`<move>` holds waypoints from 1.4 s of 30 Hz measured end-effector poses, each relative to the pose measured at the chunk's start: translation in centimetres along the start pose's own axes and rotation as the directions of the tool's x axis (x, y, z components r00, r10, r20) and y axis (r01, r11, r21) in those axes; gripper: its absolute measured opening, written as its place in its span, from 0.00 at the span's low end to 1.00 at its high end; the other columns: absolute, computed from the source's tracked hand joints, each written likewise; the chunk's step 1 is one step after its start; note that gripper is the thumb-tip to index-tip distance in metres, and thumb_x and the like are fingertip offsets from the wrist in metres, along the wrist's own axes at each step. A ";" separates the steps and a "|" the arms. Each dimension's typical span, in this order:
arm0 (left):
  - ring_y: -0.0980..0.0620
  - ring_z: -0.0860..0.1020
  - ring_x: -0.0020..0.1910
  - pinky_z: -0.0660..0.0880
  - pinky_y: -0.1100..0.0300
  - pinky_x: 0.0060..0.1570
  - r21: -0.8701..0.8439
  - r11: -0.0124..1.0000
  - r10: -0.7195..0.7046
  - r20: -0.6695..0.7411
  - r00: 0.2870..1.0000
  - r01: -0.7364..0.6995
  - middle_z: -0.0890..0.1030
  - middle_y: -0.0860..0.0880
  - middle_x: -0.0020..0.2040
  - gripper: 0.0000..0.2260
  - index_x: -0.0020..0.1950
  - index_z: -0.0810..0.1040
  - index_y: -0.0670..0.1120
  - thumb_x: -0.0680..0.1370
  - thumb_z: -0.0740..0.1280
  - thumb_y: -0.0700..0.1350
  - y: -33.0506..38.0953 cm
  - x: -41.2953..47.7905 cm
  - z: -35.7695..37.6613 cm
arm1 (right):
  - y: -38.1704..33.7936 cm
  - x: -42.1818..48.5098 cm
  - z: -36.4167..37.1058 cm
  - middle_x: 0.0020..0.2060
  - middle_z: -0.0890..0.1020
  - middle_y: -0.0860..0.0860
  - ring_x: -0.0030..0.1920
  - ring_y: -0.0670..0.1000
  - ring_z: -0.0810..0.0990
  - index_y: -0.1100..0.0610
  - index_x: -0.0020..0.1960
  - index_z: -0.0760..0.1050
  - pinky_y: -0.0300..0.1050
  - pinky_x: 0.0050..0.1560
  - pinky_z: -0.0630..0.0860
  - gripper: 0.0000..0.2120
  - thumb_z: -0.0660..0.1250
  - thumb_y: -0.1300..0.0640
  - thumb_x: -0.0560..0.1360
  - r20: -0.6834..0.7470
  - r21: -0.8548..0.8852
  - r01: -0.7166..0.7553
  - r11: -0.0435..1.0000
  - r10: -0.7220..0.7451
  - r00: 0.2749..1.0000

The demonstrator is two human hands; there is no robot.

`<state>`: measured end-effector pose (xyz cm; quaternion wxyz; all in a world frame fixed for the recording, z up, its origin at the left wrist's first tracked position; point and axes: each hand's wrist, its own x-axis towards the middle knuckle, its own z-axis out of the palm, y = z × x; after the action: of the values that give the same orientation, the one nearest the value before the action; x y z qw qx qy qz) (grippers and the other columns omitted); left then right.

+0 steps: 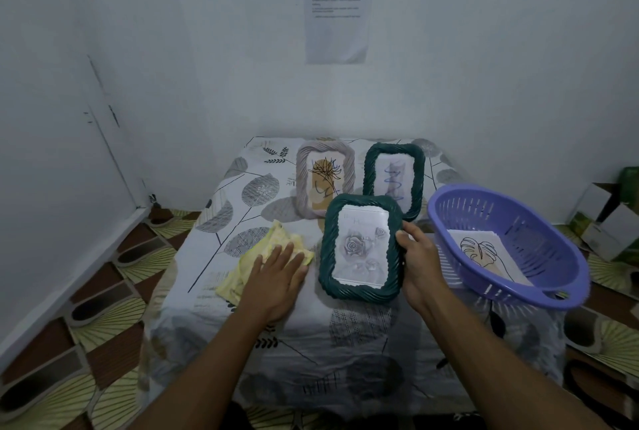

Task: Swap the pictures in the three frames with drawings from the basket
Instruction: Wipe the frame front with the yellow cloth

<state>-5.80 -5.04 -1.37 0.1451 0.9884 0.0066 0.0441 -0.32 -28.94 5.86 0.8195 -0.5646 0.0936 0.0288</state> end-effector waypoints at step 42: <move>0.52 0.80 0.36 0.74 0.59 0.37 -0.978 0.156 -0.465 0.049 0.884 0.136 0.82 0.48 0.37 0.10 0.43 0.77 0.45 0.81 0.58 0.42 -1.8 4.8 -9.7 | 5.7 3.4 4.7 0.57 0.80 0.55 0.57 0.56 0.76 0.56 0.61 0.76 0.50 0.57 0.73 0.13 0.60 0.56 0.79 0.546 -0.812 0.568 0.135 -0.171 0.820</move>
<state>-1.86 -0.39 7.78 0.7272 0.6431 0.1953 0.1392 2.72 -22.67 1.63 0.2821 -0.9320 -0.2246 -0.0357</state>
